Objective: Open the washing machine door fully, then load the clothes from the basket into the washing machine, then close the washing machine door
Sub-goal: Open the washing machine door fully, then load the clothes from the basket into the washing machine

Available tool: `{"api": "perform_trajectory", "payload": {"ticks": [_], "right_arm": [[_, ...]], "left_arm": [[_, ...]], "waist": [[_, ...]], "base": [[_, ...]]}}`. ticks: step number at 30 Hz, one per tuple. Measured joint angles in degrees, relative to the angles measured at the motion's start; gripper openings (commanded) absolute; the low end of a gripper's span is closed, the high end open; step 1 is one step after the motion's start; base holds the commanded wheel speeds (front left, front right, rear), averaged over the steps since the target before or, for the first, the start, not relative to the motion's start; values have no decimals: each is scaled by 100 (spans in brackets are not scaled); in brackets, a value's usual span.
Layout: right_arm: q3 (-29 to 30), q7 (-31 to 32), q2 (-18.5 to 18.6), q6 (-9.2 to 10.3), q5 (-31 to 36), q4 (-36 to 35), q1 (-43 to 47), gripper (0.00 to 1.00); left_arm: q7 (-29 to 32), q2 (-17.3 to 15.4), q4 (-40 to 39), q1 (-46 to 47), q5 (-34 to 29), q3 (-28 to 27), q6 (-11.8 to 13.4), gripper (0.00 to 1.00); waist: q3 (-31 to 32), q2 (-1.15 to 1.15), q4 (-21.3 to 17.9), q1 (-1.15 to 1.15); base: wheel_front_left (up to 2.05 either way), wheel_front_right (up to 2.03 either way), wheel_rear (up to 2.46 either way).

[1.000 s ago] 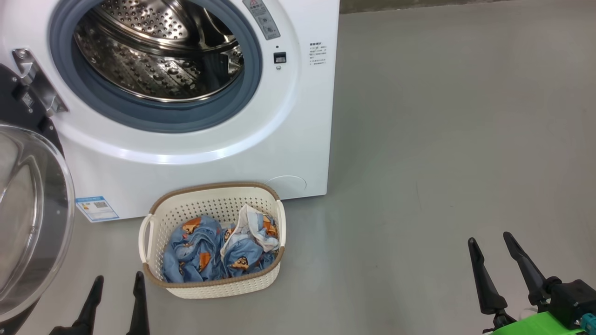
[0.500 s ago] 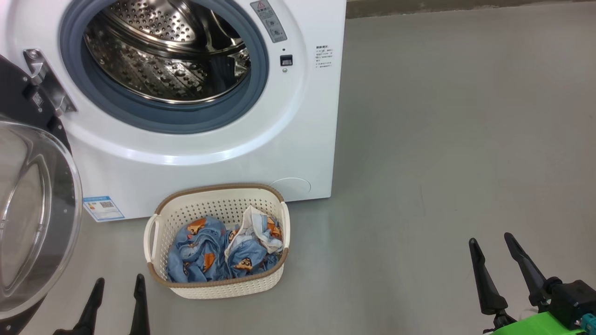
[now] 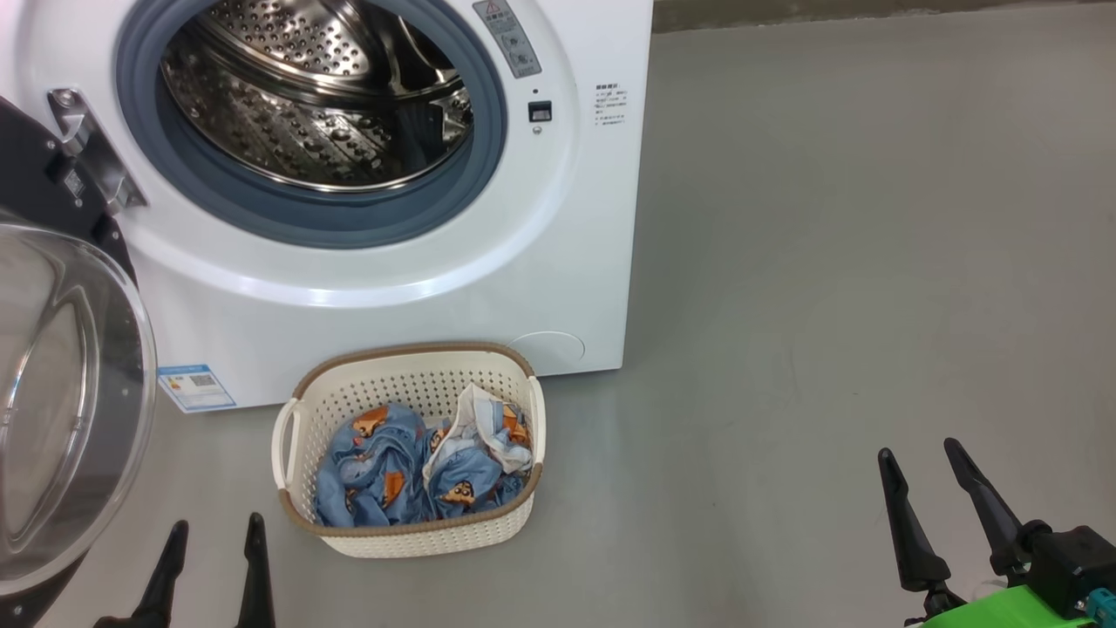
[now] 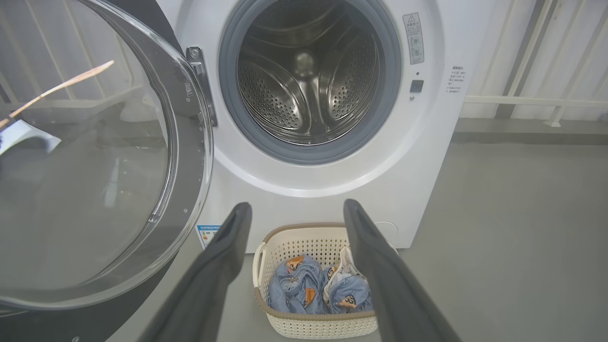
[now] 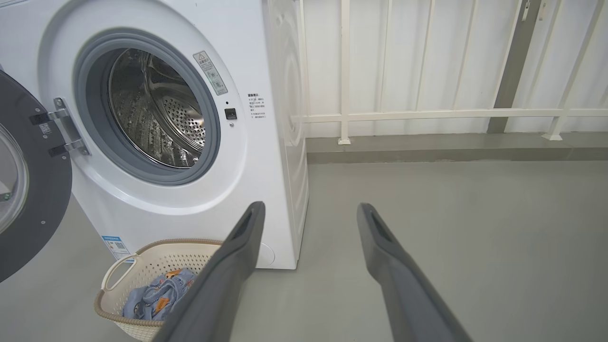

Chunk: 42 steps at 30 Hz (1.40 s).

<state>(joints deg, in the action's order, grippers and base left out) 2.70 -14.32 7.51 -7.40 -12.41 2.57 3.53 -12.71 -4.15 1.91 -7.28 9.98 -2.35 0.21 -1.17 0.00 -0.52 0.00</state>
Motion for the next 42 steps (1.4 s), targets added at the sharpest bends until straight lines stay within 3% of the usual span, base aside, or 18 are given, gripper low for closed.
{"api": "perform_trajectory", "payload": {"ticks": [14,31,42], "right_arm": [[-5,1,0,0,0,24,-1,100],[-16,1,7,0,0,27,-27,100],[-9,1,35,0,0,24,-102,100]], "left_arm": [[-42,-49,71,18,52,16,55,100],[-101,-102,154,198,135,-37,185,100],[-145,-69,179,255,135,21,222,100]], "waist": [[-122,0,108,0],[-339,0,312,0],[-477,0,297,0]], "base": [[26,-26,0],[169,-175,7],[51,-51,0]]}}
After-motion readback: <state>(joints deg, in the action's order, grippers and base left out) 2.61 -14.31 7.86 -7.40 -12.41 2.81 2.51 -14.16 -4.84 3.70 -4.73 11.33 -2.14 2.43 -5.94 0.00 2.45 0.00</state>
